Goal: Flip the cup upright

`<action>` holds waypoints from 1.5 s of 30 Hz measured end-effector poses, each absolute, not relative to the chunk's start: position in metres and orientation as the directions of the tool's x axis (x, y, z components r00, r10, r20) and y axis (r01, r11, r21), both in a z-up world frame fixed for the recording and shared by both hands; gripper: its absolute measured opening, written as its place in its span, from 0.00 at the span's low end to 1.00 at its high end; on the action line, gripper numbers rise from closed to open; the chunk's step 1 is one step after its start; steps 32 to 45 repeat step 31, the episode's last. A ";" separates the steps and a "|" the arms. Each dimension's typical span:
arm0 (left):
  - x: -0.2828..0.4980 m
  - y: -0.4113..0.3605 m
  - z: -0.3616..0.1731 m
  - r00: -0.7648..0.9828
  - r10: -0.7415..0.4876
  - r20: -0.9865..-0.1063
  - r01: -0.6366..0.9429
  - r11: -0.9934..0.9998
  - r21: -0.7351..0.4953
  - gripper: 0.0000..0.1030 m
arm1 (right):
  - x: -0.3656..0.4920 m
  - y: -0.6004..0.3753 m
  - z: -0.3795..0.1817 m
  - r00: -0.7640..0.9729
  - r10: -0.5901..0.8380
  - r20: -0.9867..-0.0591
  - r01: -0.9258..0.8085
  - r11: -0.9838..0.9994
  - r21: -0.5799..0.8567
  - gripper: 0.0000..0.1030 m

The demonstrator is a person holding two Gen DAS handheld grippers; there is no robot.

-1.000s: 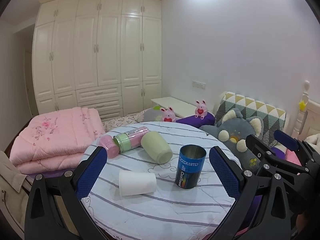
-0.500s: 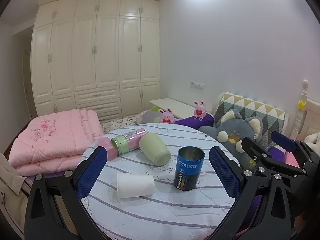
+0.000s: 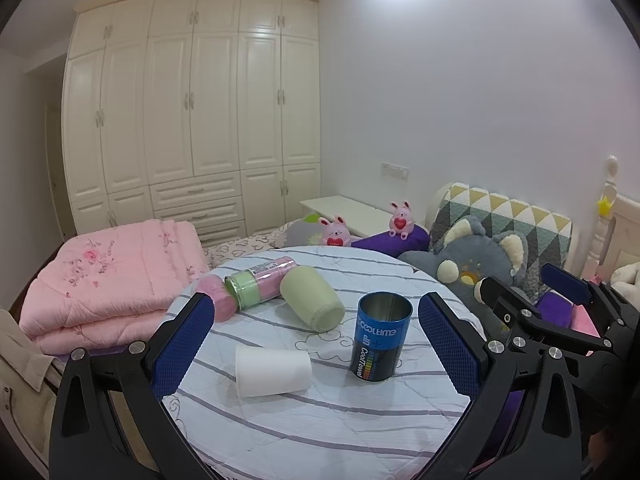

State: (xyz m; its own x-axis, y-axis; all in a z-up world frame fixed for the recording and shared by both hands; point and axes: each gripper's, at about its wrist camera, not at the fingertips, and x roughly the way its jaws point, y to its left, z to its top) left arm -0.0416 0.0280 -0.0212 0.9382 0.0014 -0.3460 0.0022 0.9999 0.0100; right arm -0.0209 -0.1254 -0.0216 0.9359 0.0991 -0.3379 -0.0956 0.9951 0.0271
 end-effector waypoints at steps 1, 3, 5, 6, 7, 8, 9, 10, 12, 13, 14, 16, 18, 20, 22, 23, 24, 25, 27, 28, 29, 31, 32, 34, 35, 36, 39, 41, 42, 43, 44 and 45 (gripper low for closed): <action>-0.041 0.028 -0.021 0.938 0.003 -0.346 0.001 1.000 0.011 1.00 | -0.021 -0.125 -0.022 0.936 0.099 -0.339 -0.096 0.995 0.027 0.79; -0.041 0.028 -0.021 0.938 0.002 -0.347 0.002 1.000 0.012 1.00 | -0.020 -0.125 -0.022 0.935 0.100 -0.341 -0.097 0.995 0.026 0.79; -0.041 0.028 -0.021 0.938 0.003 -0.347 0.001 1.000 0.013 1.00 | -0.020 -0.123 -0.023 0.934 0.099 -0.343 -0.096 0.995 0.025 0.79; -0.041 0.028 -0.021 0.938 0.004 -0.346 0.001 1.000 0.014 1.00 | -0.020 -0.123 -0.023 0.934 0.099 -0.344 -0.096 0.995 0.025 0.79; -0.041 0.028 -0.021 0.938 0.004 -0.347 0.001 1.000 0.016 1.00 | -0.020 -0.123 -0.023 0.933 0.099 -0.347 -0.096 0.995 0.026 0.79; -0.041 0.028 -0.021 0.938 0.004 -0.347 0.001 1.000 0.014 1.00 | -0.019 -0.123 -0.024 0.932 0.099 -0.349 -0.096 0.995 0.026 0.79; -0.041 0.028 -0.022 0.938 0.005 -0.347 0.000 1.000 0.015 1.00 | -0.019 -0.123 -0.024 0.931 0.099 -0.350 -0.096 0.995 0.026 0.79; -0.041 0.029 -0.022 0.938 0.005 -0.348 0.001 1.000 0.015 1.00 | -0.019 -0.124 -0.024 0.931 0.098 -0.352 -0.096 0.995 0.026 0.79; -0.041 0.028 -0.022 0.938 0.004 -0.348 0.001 1.000 0.014 1.00 | -0.018 -0.123 -0.025 0.930 0.099 -0.354 -0.096 0.995 0.027 0.79; -0.041 0.028 -0.022 0.938 0.004 -0.347 0.001 1.000 0.015 1.00 | -0.018 -0.123 -0.025 0.930 0.099 -0.354 -0.096 0.995 0.027 0.79; -0.041 0.028 -0.022 0.938 0.004 -0.347 0.001 1.000 0.014 1.00 | -0.018 -0.123 -0.025 0.930 0.098 -0.355 -0.096 0.995 0.025 0.79; -0.041 0.028 -0.022 0.937 0.004 -0.349 0.001 1.000 0.014 1.00 | -0.018 -0.123 -0.026 0.930 0.099 -0.355 -0.096 0.995 0.026 0.79; -0.040 0.030 -0.023 0.936 0.001 -0.352 0.002 1.000 0.008 1.00 | -0.017 -0.123 -0.026 0.927 0.100 -0.360 -0.097 0.995 0.026 0.79; -0.038 0.030 -0.025 0.935 0.002 -0.355 0.001 1.000 0.008 1.00 | -0.015 -0.122 -0.028 0.925 0.100 -0.367 -0.098 0.995 0.025 0.79; -0.036 0.032 -0.027 0.934 0.002 -0.358 0.001 1.000 0.008 1.00 | -0.014 -0.121 -0.030 0.922 0.102 -0.373 -0.100 0.995 0.026 0.79; -0.035 0.033 -0.027 0.933 0.003 -0.360 0.000 1.000 0.007 1.00 | -0.013 -0.120 -0.031 0.921 0.104 -0.376 -0.101 0.994 0.027 0.79; -0.033 0.032 -0.028 0.932 0.002 -0.362 0.000 1.000 0.007 1.00 | -0.012 -0.120 -0.032 0.919 0.104 -0.380 -0.102 0.994 0.027 0.79; -0.031 0.032 -0.029 0.931 0.002 -0.364 0.001 1.000 0.006 1.00 | -0.010 -0.120 -0.033 0.918 0.104 -0.383 -0.102 0.994 0.026 0.79; -0.029 0.033 -0.030 0.929 -0.002 -0.370 0.003 1.000 0.004 1.00 | -0.008 -0.119 -0.035 0.914 0.107 -0.391 -0.105 0.994 0.027 0.79; -0.027 0.033 -0.030 0.928 -0.002 -0.372 0.005 1.000 0.005 1.00 | -0.006 -0.119 -0.037 0.912 0.108 -0.395 -0.105 0.994 0.028 0.79; -0.025 0.033 -0.031 0.927 -0.003 -0.374 0.005 1.000 0.005 1.00 | -0.004 -0.119 -0.039 0.909 0.109 -0.402 -0.107 0.994 0.029 0.79; -0.021 0.034 -0.033 0.924 -0.002 -0.383 0.004 1.000 0.003 1.00 | 0.001 -0.118 -0.043 0.901 0.113 -0.418 -0.110 0.993 0.032 0.79; -0.021 0.034 -0.033 0.924 -0.002 -0.383 0.004 1.000 0.003 1.00 | 0.001 -0.118 -0.043 0.901 0.113 -0.418 -0.110 0.993 0.032 0.79; -0.021 0.034 -0.033 0.924 -0.002 -0.383 0.004 1.000 0.003 1.00 | 0.001 -0.118 -0.043 0.901 0.113 -0.418 -0.110 0.993 0.032 0.79; -0.021 0.034 -0.033 0.924 -0.002 -0.383 0.004 1.000 0.003 1.00 | 0.001 -0.118 -0.043 0.901 0.113 -0.418 -0.110 0.993 0.032 0.79; -0.021 0.034 -0.033 0.924 -0.002 -0.383 0.004 1.000 0.003 1.00 | 0.001 -0.118 -0.043 0.901 0.113 -0.418 -0.110 0.993 0.032 0.79; -0.021 0.034 -0.033 0.924 -0.002 -0.383 0.004 1.000 0.003 1.00 | 0.001 -0.118 -0.043 0.901 0.113 -0.418 -0.110 0.993 0.032 0.79; -0.021 0.034 -0.033 0.924 -0.002 -0.383 0.004 1.000 0.003 1.00 | 0.001 -0.118 -0.043 0.901 0.113 -0.418 -0.110 0.993 0.032 0.79; -0.021 0.034 -0.033 0.924 -0.002 -0.383 0.004 1.000 0.003 1.00 | 0.001 -0.118 -0.043 0.901 0.113 -0.418 -0.110 0.993 0.032 0.79; -0.021 0.034 -0.033 0.924 -0.002 -0.383 0.004 1.000 0.003 1.00 | 0.001 -0.118 -0.043 0.901 0.113 -0.418 -0.110 0.993 0.032 0.79; -0.021 0.034 -0.033 0.924 -0.002 -0.383 0.004 1.000 0.003 1.00 | 0.001 -0.118 -0.043 0.901 0.113 -0.418 -0.110 0.993 0.032 0.79; -0.021 0.034 -0.033 0.924 -0.002 -0.383 0.004 1.000 0.003 1.00 | 0.001 -0.118 -0.043 0.901 0.113 -0.418 -0.110 0.993 0.032 0.79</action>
